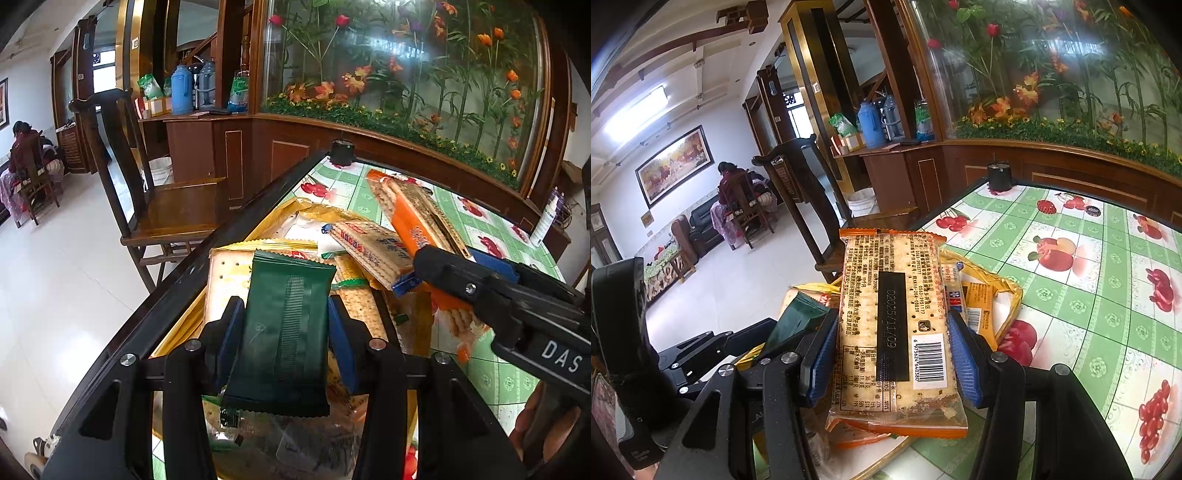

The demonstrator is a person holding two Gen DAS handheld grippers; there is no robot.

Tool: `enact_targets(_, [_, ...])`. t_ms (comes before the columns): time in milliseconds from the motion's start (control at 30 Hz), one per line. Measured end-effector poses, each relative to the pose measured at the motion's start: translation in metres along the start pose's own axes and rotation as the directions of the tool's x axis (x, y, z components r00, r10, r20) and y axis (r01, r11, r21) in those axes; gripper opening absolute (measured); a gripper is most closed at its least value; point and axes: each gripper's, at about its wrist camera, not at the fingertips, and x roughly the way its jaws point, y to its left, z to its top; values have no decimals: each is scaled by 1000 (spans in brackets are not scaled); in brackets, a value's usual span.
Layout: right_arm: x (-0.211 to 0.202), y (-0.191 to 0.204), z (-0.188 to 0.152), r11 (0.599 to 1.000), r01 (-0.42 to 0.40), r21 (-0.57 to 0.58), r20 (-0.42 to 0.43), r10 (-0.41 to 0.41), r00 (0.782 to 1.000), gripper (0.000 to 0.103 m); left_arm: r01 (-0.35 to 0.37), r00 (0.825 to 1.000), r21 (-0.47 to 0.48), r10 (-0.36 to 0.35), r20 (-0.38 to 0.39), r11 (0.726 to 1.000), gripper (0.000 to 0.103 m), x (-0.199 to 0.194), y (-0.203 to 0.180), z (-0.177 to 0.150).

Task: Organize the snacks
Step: 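Lower both held packs into the white tray and open both tools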

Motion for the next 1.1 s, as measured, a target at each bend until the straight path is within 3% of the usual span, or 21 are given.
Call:
enact_targets(233, [34, 4, 7, 999, 12, -35, -60, -14, 998, 57, -6, 1000, 5, 6, -26, 1000, 44, 10, -4, 7])
enact_targets(300, [42, 5, 11, 999, 12, -44, -72, -15, 997, 57, 4, 999, 9, -4, -34, 1000, 52, 12, -5, 8])
enact_targets(367, [47, 7, 13, 998, 19, -59, -81, -24, 996, 57, 9, 999, 6, -9, -51, 1000, 82, 14, -5, 9])
enact_targets(400, [49, 7, 14, 998, 21, -65, -85, -27, 996, 58, 9, 998, 2, -9, -57, 1000, 84, 14, -5, 8])
enact_targets(667, [42, 6, 17, 998, 10, -64, -68, -14, 998, 67, -6, 997, -16, 4, -76, 1000, 87, 11, -3, 6])
enact_targets(800, [27, -2, 18, 1000, 10, -29, -36, -11, 999, 91, -10, 998, -23, 8, -63, 1000, 89, 1, -1, 5])
enact_targets(900, [9, -7, 18, 1000, 17, -2, 0, -17, 1000, 103, -10, 999, -26, 9, -40, 1000, 89, -11, -1, 6])
enact_targets(1100, [-24, -16, 11, 999, 26, 42, 46, -27, 999, 103, -6, 1000, 8, 6, 29, 1000, 89, -45, -9, 3])
